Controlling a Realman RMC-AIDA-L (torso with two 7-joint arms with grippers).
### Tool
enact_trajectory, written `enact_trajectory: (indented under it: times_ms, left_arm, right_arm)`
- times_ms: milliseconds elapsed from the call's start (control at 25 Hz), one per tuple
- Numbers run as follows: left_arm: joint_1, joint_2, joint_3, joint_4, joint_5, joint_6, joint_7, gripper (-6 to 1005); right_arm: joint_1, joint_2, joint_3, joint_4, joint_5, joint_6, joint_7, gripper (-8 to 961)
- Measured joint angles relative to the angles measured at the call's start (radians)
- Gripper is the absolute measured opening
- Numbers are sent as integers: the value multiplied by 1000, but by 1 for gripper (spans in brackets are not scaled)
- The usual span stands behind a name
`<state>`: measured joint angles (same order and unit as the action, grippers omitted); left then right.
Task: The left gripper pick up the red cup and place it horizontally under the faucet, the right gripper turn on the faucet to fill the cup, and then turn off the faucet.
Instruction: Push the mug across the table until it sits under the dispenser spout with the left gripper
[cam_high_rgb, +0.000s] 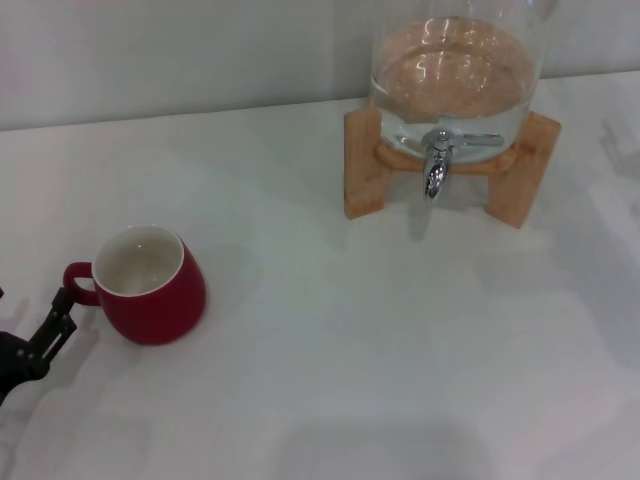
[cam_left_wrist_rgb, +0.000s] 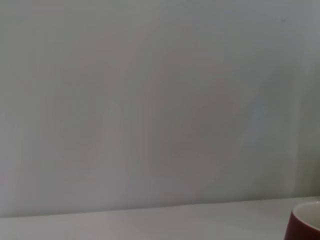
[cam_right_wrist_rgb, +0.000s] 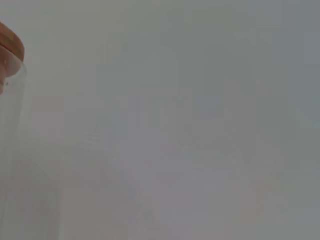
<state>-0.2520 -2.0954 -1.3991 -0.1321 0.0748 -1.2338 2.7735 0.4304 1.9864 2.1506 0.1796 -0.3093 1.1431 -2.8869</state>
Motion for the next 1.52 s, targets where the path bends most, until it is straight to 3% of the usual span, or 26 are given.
enact_trajectory:
  times_ms: [1520]
  left_arm:
    - [-76,10,-7,-1,5,133,0,859]
  right_arm:
    - [-8,8,-4,26,0,15,0,616]
